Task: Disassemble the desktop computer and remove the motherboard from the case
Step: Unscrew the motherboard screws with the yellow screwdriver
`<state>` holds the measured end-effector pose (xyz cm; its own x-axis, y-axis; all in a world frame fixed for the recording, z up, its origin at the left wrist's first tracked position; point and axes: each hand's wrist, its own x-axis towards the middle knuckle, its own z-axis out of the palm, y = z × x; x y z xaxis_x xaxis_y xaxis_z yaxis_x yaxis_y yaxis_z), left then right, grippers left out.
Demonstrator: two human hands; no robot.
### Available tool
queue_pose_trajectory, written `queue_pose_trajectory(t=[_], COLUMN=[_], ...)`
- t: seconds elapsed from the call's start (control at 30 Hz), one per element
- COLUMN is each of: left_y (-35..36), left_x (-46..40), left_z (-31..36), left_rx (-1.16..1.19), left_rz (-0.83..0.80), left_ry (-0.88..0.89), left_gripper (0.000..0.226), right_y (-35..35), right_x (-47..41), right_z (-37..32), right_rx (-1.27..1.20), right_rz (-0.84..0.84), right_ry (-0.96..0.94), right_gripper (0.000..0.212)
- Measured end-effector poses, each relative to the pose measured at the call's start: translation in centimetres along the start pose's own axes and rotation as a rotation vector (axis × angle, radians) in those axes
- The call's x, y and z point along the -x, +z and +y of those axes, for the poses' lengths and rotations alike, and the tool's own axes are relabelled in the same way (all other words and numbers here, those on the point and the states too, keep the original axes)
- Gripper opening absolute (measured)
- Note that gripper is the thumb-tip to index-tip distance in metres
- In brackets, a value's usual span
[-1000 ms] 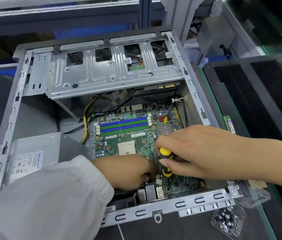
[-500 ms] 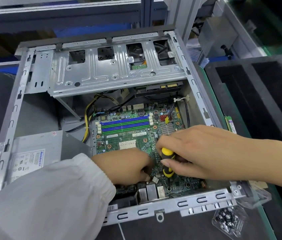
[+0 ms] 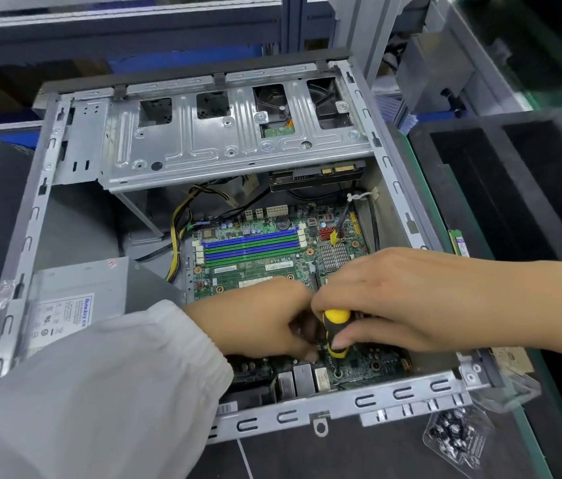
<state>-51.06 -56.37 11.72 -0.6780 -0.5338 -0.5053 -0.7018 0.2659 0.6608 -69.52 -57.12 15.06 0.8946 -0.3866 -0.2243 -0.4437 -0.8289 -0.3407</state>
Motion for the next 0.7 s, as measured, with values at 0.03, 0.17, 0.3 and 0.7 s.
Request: queue_pose_trajectory(t=[0.03, 0.17, 0.3, 0.7], left_y=[-0.4, -1.5, -0.8, 0.2], left_x=[0.2, 1.0, 0.9, 1.4], left_z=[0.3, 1.1, 1.0, 1.5], left_rx=[0.111, 0.476, 0.533, 0.487], left_rz=[0.009, -0.070, -0.031, 0.088], left_ry=[0.052, 0.236, 0.225, 0.214], left_gripper=[0.018, 0.020, 0.011, 0.016], right_y=[0.2, 0.3, -0.2, -1.5], right_x=[0.0, 0.1, 0.3, 1.4], right_z=[0.2, 0.4, 0.1, -2.2], right_rx=[-0.005, -0.037, -0.104, -0.038], right_rz=[0.015, 0.013, 0.000, 0.150], right_ry=[0.000, 0.000, -0.088, -0.039], right_gripper=[0.021, 0.026, 0.019, 0.028])
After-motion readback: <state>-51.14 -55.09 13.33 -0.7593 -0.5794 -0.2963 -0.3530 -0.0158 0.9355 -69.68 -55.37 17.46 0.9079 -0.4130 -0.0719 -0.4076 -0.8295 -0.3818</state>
